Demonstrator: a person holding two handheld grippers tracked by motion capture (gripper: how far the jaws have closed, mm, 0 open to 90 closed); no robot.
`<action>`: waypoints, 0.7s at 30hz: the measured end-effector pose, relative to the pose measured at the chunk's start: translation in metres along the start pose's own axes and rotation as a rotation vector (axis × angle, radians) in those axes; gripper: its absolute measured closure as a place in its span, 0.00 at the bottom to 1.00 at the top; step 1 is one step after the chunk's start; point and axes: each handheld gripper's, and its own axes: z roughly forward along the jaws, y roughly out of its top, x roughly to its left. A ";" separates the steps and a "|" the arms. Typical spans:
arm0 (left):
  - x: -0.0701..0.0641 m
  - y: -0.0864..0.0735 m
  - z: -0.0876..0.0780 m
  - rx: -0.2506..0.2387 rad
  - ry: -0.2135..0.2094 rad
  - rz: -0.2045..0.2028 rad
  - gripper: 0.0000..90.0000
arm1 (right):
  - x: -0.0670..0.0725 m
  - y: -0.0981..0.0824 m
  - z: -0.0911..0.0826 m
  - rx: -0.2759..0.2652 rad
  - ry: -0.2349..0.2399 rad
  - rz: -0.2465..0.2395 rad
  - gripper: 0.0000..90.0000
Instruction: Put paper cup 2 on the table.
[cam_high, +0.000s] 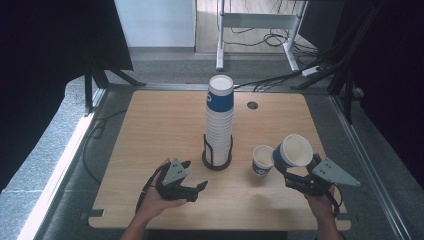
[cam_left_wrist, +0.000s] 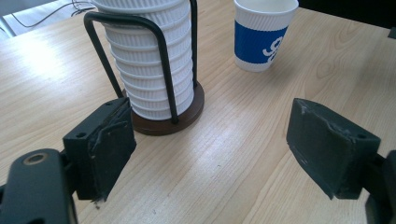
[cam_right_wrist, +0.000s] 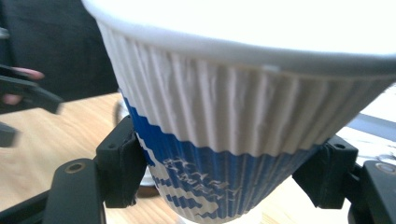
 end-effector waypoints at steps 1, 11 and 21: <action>0.000 0.000 0.000 0.000 0.000 -0.001 0.17 | -0.004 -0.003 -0.001 0.009 -0.017 0.004 0.29; 0.000 -0.001 0.002 0.011 -0.001 0.002 0.17 | -0.037 -0.043 0.006 0.113 -0.113 0.102 0.29; -0.001 -0.002 0.005 0.026 0.000 0.009 0.17 | -0.050 -0.070 0.018 0.237 -0.169 0.148 0.29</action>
